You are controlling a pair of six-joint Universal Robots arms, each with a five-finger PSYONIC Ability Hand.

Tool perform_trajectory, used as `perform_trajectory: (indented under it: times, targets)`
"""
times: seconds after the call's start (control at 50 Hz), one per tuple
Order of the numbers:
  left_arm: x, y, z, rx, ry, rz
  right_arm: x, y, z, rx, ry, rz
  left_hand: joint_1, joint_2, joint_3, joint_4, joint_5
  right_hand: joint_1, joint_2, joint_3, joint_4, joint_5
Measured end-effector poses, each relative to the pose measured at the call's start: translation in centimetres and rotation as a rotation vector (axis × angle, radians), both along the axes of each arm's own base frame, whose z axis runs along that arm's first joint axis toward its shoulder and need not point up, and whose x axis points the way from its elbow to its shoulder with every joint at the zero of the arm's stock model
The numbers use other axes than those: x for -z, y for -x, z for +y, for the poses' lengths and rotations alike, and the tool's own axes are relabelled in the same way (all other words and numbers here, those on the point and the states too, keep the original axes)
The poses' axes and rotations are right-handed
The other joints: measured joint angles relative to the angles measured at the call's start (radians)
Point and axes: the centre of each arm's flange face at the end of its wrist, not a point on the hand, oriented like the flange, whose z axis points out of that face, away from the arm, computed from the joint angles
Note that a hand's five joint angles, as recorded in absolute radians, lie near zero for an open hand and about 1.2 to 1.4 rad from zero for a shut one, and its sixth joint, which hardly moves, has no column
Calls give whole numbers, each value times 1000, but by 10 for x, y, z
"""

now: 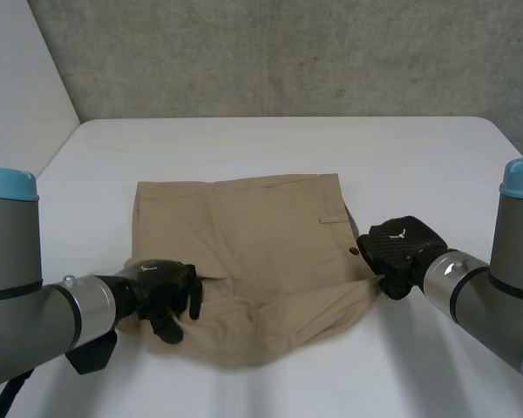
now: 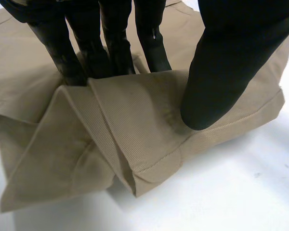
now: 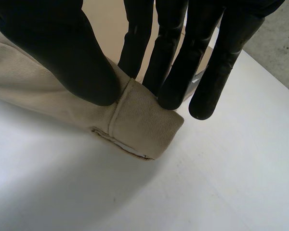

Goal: Fold the shorts.

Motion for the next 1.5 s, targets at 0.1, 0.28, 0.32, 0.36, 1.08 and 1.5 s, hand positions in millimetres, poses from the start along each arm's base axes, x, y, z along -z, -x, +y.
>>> perform_trajectory:
  times: [0.1,0.28,0.32,0.36,1.08,1.5]
  targets:
    - [-1,3,4,14,4,1,1,-1,1,-4,-1,1,127,125,115,118,107,0,0,4,0,0]
    - [-15,0,8,-7,47,-8,-6,3,0,4,16,15,334,384,365,388,332,0,0,4,0,0]
    - [-31,-2,14,-13,74,3,-14,5,3,-1,30,27,334,385,365,388,332,0,0,4,0,0]
    - [-48,-4,23,-17,97,19,-26,9,10,-15,47,52,334,386,365,390,332,0,0,4,0,0]
    - [-33,-15,-54,-111,-7,107,-27,-1,-25,-87,148,188,334,390,377,392,332,0,0,4,0,0]
    - [21,29,-169,-279,270,64,36,-59,-109,-8,471,100,334,390,377,392,351,0,0,4,0,14]
